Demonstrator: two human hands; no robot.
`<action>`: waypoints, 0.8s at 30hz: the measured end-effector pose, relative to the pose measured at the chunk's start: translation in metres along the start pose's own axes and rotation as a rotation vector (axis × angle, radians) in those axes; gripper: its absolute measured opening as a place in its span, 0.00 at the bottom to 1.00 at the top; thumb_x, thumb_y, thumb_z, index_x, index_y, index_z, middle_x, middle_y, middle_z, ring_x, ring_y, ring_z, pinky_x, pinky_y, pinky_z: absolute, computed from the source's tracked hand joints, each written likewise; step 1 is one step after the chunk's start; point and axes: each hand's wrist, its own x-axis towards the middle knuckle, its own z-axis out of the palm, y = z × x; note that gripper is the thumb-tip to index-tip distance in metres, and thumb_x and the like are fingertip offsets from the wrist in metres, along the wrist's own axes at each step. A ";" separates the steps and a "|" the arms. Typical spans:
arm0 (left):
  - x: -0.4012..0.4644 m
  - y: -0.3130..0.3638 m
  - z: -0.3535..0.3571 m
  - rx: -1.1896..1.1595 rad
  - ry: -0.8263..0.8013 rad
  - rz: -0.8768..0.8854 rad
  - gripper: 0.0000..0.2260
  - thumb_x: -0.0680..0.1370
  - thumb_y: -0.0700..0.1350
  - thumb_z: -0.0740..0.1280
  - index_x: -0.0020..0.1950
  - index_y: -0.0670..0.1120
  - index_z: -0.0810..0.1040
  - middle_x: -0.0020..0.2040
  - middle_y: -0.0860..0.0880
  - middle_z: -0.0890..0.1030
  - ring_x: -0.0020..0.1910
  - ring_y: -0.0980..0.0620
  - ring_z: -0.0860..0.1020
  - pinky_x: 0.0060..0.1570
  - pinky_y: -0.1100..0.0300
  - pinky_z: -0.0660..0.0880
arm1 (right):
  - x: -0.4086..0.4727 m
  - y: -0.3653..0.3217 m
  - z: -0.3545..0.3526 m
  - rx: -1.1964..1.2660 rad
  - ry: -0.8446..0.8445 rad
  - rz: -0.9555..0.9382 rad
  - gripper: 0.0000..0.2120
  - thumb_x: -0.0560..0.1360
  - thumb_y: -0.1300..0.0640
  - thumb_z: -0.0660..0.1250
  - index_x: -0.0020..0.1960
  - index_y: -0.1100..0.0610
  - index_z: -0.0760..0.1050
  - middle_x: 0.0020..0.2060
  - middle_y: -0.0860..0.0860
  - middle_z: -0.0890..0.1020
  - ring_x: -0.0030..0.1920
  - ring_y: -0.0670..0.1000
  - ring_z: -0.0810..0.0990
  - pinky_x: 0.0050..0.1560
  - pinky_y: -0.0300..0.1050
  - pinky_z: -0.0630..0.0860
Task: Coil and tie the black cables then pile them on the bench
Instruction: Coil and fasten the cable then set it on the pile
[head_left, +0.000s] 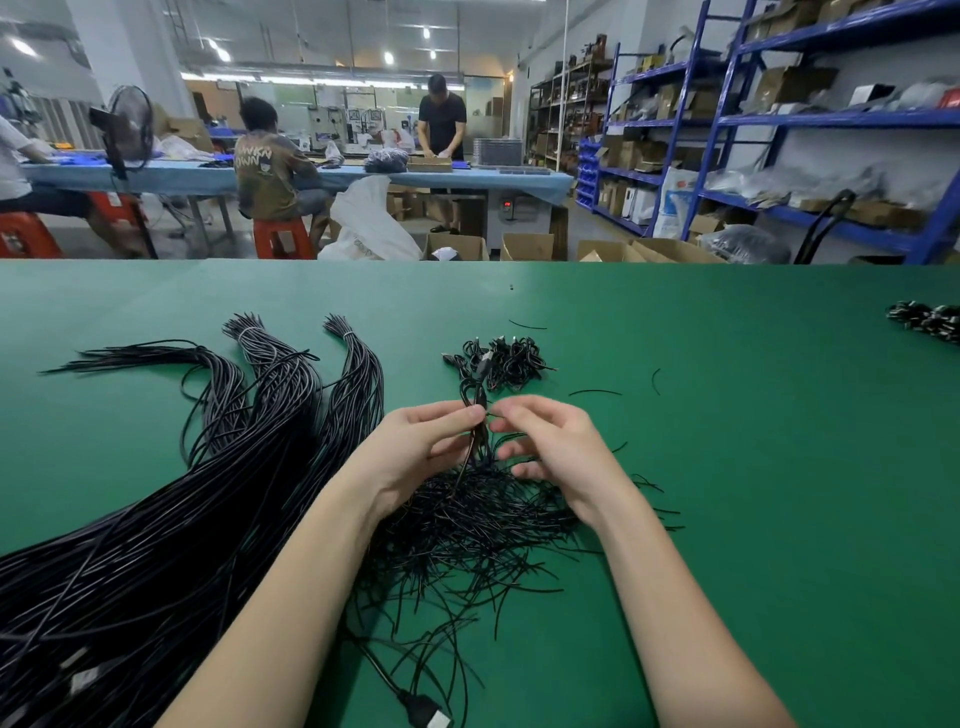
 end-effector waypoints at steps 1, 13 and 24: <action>-0.001 0.002 -0.001 -0.036 -0.010 -0.046 0.16 0.70 0.44 0.75 0.57 0.41 0.84 0.42 0.49 0.84 0.37 0.56 0.79 0.39 0.65 0.78 | -0.001 -0.001 -0.004 -0.007 -0.017 -0.042 0.06 0.80 0.54 0.70 0.56 0.54 0.83 0.46 0.48 0.88 0.36 0.46 0.84 0.32 0.37 0.78; -0.006 0.005 0.003 -0.196 -0.148 -0.199 0.11 0.68 0.43 0.75 0.48 0.42 0.86 0.38 0.48 0.84 0.31 0.56 0.80 0.33 0.65 0.79 | -0.007 -0.001 -0.012 -0.284 -0.033 -0.321 0.03 0.73 0.54 0.78 0.43 0.47 0.87 0.35 0.52 0.86 0.34 0.47 0.80 0.34 0.41 0.79; -0.004 0.006 -0.003 -0.077 -0.136 -0.096 0.13 0.68 0.43 0.76 0.51 0.41 0.85 0.40 0.47 0.79 0.34 0.57 0.76 0.36 0.66 0.78 | -0.008 0.003 -0.004 -0.329 -0.055 -0.344 0.06 0.78 0.55 0.73 0.42 0.47 0.82 0.28 0.47 0.78 0.29 0.47 0.76 0.29 0.38 0.75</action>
